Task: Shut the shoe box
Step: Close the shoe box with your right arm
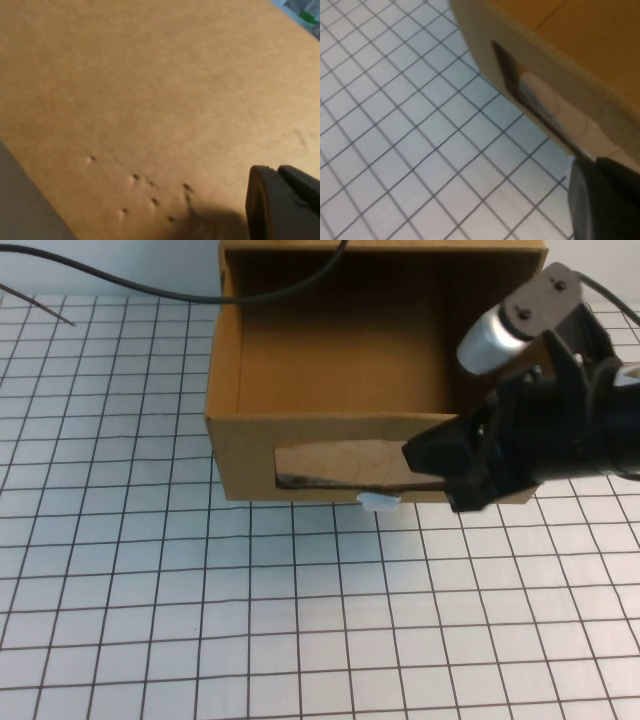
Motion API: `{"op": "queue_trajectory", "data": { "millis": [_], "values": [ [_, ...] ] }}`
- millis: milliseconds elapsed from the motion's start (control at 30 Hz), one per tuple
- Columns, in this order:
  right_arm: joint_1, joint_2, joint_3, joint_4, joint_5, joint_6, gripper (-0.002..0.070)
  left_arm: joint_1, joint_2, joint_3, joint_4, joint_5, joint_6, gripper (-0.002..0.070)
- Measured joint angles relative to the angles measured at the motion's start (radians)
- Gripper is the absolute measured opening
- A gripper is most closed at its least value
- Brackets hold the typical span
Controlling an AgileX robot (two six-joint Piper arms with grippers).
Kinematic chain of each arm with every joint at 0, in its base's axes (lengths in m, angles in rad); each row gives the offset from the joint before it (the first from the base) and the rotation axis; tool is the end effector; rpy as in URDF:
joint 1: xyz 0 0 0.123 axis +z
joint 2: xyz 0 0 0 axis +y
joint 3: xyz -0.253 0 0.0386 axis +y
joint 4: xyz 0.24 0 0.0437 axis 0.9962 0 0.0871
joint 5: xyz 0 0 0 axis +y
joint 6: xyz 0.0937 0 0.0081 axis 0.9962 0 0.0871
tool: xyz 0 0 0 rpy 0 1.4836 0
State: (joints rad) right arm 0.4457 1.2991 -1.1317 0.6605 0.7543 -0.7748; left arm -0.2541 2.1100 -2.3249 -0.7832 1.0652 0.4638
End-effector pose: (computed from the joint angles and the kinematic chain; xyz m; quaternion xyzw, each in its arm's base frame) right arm 0.2332 0.1553 0.3239 -0.3906 0.8038 0.2325 0.3837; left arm 0.4199 -0.1691 0.3720 0.2623 0.8094 -0.3396 0.4010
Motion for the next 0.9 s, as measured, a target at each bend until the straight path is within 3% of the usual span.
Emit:
{"op": "queue_trajectory", "data": {
  "millis": [467,900],
  "values": [
    [-0.005,0.334,-0.301,-0.036,-0.073,-0.002,-0.0014,0.0,0.049,-0.049,0.011,0.001,-0.026,-0.0005],
    [-0.103,0.546,-0.611,-0.019,-0.041,0.002,-0.0014,0.0,0.049,-0.051,0.006,0.009,-0.028,-0.0005]
  ]
}}
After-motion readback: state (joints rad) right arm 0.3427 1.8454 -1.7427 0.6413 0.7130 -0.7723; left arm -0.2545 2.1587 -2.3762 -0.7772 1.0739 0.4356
